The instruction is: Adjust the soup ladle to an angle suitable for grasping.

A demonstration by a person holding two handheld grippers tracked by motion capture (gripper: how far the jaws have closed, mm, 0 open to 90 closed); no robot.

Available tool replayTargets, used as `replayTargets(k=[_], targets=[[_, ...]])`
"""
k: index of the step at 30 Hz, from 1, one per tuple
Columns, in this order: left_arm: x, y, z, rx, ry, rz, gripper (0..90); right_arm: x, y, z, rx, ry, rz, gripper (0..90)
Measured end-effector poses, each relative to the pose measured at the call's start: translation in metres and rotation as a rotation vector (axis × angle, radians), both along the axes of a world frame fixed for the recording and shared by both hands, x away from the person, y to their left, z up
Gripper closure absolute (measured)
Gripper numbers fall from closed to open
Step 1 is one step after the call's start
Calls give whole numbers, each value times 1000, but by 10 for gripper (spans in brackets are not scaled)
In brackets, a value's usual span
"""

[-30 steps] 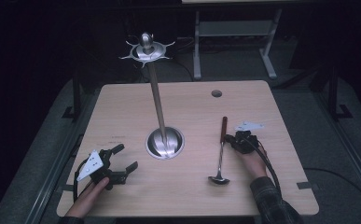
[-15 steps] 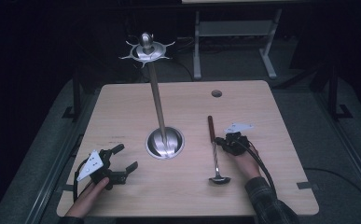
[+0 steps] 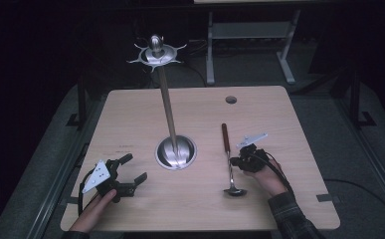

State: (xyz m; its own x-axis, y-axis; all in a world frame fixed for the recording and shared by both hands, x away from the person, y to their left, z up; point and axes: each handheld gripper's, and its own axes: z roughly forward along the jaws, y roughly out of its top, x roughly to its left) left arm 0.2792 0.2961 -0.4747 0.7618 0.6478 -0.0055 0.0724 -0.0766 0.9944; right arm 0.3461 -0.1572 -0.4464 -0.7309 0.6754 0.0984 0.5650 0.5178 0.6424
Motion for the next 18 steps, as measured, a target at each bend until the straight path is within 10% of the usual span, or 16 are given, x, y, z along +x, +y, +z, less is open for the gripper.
replayTargets(k=[18], targets=[[0, 0, 0, -5, 2, 1, 97, -16, 30, 3, -131, 202, 127, 898]])
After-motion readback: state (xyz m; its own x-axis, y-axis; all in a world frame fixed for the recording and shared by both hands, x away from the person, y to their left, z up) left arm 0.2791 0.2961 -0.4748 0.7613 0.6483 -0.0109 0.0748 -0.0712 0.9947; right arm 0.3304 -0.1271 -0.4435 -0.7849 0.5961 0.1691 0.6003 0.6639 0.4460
